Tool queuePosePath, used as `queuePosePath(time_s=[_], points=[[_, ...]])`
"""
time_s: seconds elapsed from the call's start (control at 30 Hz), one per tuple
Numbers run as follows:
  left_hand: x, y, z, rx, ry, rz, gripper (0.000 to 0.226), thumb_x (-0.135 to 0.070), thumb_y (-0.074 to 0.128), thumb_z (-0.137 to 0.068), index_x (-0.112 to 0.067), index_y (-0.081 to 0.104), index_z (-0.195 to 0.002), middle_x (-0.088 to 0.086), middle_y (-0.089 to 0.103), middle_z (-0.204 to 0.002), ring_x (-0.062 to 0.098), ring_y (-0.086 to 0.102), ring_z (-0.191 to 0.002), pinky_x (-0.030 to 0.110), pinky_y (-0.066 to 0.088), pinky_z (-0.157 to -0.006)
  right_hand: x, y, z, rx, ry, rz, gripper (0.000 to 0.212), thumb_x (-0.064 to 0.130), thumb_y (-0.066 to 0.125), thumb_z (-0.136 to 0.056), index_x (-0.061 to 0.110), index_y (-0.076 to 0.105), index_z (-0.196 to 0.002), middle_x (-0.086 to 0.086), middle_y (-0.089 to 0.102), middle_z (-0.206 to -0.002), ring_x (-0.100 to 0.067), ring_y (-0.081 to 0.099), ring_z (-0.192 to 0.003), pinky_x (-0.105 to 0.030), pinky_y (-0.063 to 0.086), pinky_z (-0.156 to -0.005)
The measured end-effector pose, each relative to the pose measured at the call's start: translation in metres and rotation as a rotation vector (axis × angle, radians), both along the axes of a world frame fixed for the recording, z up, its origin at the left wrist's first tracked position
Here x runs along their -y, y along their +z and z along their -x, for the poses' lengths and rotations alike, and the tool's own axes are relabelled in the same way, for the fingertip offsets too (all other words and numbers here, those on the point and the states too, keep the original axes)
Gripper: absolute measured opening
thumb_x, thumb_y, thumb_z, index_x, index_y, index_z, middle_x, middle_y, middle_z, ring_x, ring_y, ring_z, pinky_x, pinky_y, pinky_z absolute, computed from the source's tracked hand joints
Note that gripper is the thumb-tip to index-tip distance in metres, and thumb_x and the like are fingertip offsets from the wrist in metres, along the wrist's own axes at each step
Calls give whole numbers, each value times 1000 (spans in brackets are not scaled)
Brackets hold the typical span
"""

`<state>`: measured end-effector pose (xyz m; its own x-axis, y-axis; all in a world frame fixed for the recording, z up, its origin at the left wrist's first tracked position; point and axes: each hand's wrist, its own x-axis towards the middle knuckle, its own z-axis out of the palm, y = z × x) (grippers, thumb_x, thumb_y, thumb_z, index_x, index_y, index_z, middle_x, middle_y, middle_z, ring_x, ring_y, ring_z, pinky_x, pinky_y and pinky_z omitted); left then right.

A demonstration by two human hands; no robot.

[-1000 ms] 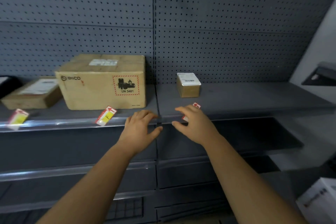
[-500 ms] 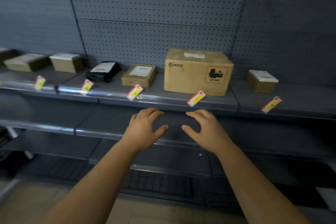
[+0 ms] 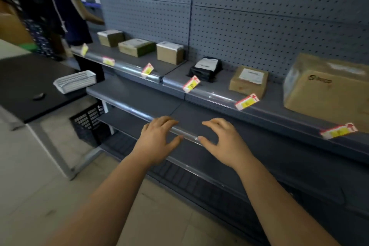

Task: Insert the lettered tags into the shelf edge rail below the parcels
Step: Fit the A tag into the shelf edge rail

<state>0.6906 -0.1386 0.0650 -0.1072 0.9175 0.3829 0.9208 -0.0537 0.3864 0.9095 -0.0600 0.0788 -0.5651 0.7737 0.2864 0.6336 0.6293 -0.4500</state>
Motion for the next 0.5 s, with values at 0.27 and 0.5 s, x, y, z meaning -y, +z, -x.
queuePosePath(time_s=[0.27,0.5], points=[[-27,7,150,-35,162,48,55,-62,46,-84,-30,51,-128,-10,49,-132,15,42,-125,42,35,-102,-61,-3,161,-50,170,90,53,55,55,-88,34,47,-137,16,39,-134,-5,35,-127,-32,40,-102],[-34,14,258,-22,302,33,52,-60,50,-84,-31,51,-127,-9,47,-135,16,42,-126,45,35,-103,-88,4,286,-42,311,66,54,55,54,-88,31,47,-137,13,41,-134,-8,37,-126,-38,43,-101]])
